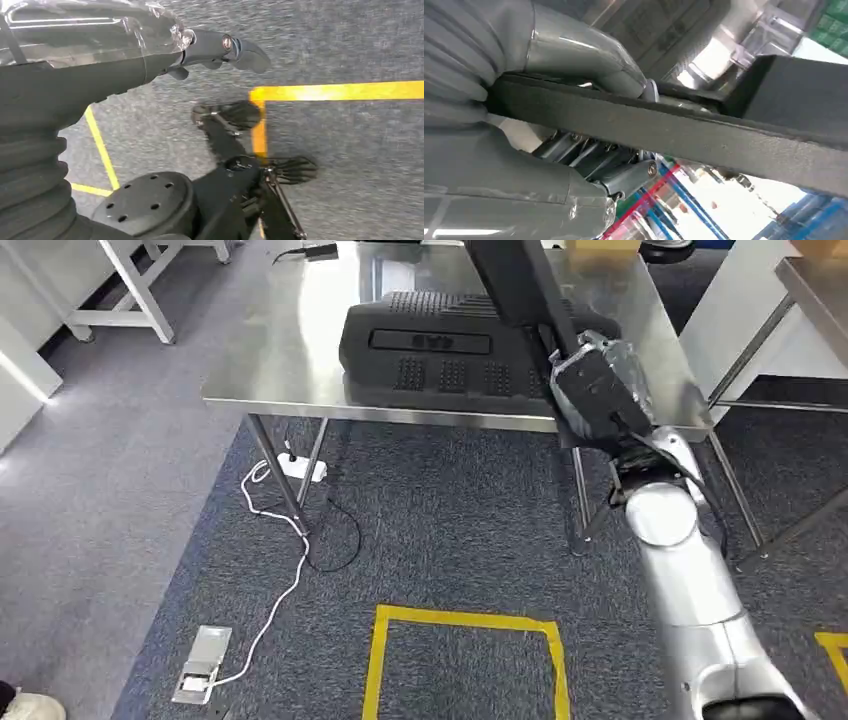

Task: Take the parts from the cabinet and place them on the table.

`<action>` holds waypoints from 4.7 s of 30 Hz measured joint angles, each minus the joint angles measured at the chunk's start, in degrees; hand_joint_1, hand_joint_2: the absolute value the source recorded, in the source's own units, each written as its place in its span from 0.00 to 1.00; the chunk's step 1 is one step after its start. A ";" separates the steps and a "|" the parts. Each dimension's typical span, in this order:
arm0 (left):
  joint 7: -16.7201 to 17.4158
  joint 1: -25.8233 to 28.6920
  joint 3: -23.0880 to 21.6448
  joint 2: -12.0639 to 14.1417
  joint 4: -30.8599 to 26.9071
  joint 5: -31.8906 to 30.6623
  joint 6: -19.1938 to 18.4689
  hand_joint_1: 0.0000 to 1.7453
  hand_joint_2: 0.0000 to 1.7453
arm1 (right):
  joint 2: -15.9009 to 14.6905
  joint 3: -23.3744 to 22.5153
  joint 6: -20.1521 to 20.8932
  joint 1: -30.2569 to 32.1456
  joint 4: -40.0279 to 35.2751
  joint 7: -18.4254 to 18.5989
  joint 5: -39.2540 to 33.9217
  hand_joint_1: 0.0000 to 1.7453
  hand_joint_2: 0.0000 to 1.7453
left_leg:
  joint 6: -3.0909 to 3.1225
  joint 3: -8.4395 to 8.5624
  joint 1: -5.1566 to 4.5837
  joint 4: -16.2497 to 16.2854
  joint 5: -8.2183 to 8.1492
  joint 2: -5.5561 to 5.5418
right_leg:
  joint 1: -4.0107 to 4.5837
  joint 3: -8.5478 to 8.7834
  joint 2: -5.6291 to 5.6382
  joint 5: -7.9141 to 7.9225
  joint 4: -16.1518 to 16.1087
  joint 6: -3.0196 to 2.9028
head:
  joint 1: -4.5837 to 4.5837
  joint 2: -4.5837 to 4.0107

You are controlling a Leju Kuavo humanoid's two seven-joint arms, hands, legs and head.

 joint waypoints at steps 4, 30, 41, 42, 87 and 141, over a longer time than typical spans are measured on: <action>-0.09 -0.70 -0.02 -0.04 0.02 0.02 -0.02 0.00 1.00 | -0.18 -0.24 0.02 -1.29 -0.57 -0.04 0.09 0.98 1.00 | -1.38 -4.58 0.30 9.80 4.66 0.16 | -0.23 2.62 0.58 -2.53 -0.79 -1.92 | -0.45 0.00; -0.33 -0.10 -0.02 0.07 0.00 0.07 0.00 0.00 1.00 | 0.46 0.07 0.39 -1.68 -0.39 0.20 0.11 0.98 1.00 | 0.76 -4.18 -0.50 2.88 1.96 -0.59 | 0.41 2.07 0.27 -2.97 0.84 -0.33 | -0.15 0.00; -0.52 -0.07 -0.15 0.33 -0.02 0.02 -0.37 0.00 1.00 | 0.87 0.09 0.11 -0.85 -1.00 0.22 0.28 0.98 1.00 | -1.42 -20.06 -0.45 18.49 -4.15 -0.10 | 0.06 11.76 1.15 -9.40 -0.97 -2.94 | -2.88 0.00; -0.55 -0.01 -0.15 0.37 -0.02 0.04 -0.37 0.00 1.00 | 1.00 0.09 0.04 -0.86 -0.98 0.20 0.46 0.98 1.00 | -1.06 -20.06 -0.54 14.54 -2.01 -0.10 | 0.08 13.24 1.14 -10.57 -1.03 -2.90 | -3.23 0.00; -0.09 -1.31 -0.28 0.81 0.00 0.89 -1.49 0.00 1.00 | 6.66 1.05 -3.58 -12.42 10.77 -5.57 12.28 0.98 1.00 | 0.54 -14.53 -0.85 4.00 9.83 -0.40 | 0.57 8.36 1.18 -7.20 -1.29 -1.92 | -1.68 0.00; -4.13 1.33 -0.74 2.97 0.00 1.44 -1.05 0.00 1.00 | -11.38 -2.52 4.83 22.35 -30.51 -8.41 32.28 0.98 1.00 | 0.54 -13.77 -0.83 3.48 9.63 -0.22 | 0.56 8.69 1.23 -7.39 -1.58 -1.30 | -1.26 0.00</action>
